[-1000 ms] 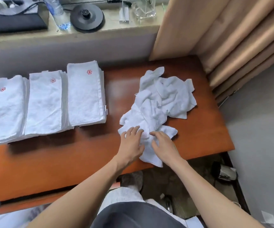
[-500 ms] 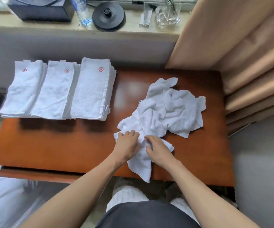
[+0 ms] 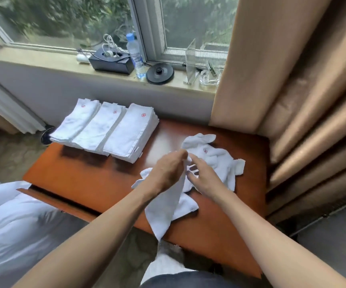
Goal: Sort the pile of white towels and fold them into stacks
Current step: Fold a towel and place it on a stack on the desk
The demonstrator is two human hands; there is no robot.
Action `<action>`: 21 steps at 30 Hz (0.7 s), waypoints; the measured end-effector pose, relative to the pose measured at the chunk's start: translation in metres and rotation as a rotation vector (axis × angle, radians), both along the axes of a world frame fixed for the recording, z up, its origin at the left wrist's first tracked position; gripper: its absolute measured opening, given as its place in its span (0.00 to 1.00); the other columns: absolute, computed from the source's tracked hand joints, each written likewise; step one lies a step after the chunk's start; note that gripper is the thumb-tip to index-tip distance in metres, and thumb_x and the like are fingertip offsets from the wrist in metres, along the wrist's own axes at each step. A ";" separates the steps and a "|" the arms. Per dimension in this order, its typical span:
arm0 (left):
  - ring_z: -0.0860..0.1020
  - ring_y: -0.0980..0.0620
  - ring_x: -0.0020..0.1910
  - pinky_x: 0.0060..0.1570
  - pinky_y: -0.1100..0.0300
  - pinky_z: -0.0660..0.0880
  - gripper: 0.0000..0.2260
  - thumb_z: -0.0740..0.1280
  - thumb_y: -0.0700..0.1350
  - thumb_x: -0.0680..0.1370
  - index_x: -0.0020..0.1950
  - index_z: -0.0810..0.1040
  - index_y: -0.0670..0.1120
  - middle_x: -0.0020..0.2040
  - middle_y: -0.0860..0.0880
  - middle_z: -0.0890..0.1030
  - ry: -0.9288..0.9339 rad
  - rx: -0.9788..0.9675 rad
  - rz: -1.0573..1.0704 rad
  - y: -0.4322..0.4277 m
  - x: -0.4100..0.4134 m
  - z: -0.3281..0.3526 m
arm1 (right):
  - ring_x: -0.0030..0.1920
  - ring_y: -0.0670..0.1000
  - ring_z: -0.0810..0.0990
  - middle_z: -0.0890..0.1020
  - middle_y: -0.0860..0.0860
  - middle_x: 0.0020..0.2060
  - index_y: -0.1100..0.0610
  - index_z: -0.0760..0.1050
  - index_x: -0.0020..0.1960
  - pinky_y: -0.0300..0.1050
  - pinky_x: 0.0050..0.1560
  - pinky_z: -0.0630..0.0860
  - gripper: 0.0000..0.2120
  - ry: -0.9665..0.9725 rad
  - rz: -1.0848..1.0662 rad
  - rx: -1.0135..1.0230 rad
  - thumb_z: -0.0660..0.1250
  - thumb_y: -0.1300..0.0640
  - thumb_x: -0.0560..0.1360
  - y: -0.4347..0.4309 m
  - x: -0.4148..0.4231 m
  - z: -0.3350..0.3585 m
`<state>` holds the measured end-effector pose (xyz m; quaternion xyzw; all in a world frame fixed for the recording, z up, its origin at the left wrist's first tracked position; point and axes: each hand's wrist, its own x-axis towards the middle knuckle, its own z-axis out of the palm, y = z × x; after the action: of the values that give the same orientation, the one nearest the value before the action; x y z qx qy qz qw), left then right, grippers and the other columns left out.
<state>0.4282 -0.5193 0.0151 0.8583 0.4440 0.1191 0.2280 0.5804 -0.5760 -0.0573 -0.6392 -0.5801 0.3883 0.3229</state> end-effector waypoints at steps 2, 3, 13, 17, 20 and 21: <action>0.77 0.38 0.48 0.49 0.46 0.77 0.03 0.60 0.40 0.83 0.54 0.72 0.46 0.52 0.43 0.81 -0.038 -0.013 -0.022 0.000 0.009 0.012 | 0.52 0.46 0.78 0.75 0.43 0.51 0.42 0.73 0.60 0.48 0.54 0.78 0.11 -0.045 -0.045 0.080 0.70 0.50 0.80 0.004 0.011 0.012; 0.77 0.39 0.48 0.50 0.45 0.77 0.03 0.59 0.41 0.83 0.55 0.71 0.46 0.52 0.44 0.81 -0.062 -0.002 -0.021 -0.002 0.014 0.020 | 0.53 0.48 0.76 0.73 0.43 0.49 0.45 0.75 0.58 0.48 0.56 0.76 0.09 -0.062 -0.066 0.124 0.71 0.50 0.79 0.002 0.018 0.020; 0.77 0.46 0.43 0.42 0.52 0.75 0.12 0.67 0.39 0.77 0.58 0.70 0.45 0.47 0.50 0.79 -0.321 0.110 -0.095 -0.018 0.071 0.075 | 0.49 0.47 0.82 0.84 0.44 0.45 0.47 0.77 0.50 0.51 0.51 0.78 0.09 0.080 -0.045 0.147 0.72 0.47 0.72 -0.013 0.087 0.108; 0.78 0.50 0.48 0.44 0.56 0.74 0.15 0.69 0.43 0.76 0.60 0.72 0.46 0.53 0.51 0.80 -0.298 0.200 -0.107 -0.025 0.080 0.076 | 0.41 0.45 0.80 0.84 0.45 0.41 0.45 0.81 0.49 0.49 0.45 0.76 0.02 0.075 -0.006 0.214 0.71 0.51 0.79 -0.017 0.110 0.121; 0.75 0.51 0.43 0.40 0.54 0.72 0.09 0.69 0.43 0.74 0.53 0.75 0.45 0.47 0.51 0.80 -0.275 0.170 -0.076 -0.025 0.081 0.065 | 0.39 0.41 0.78 0.84 0.40 0.40 0.44 0.81 0.46 0.37 0.41 0.73 0.11 0.123 -0.042 0.231 0.67 0.59 0.80 -0.021 0.117 0.121; 0.73 0.51 0.42 0.39 0.54 0.70 0.06 0.70 0.44 0.75 0.49 0.75 0.45 0.46 0.50 0.80 -0.252 0.134 -0.047 -0.024 0.080 0.059 | 0.41 0.39 0.79 0.85 0.39 0.41 0.44 0.81 0.46 0.35 0.42 0.73 0.14 0.146 -0.058 0.230 0.65 0.63 0.79 -0.022 0.117 0.120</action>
<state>0.5081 -0.5438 0.0744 0.8600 0.3827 0.2498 0.2270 0.6979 -0.5975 0.0631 -0.5847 -0.5769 0.3551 0.4464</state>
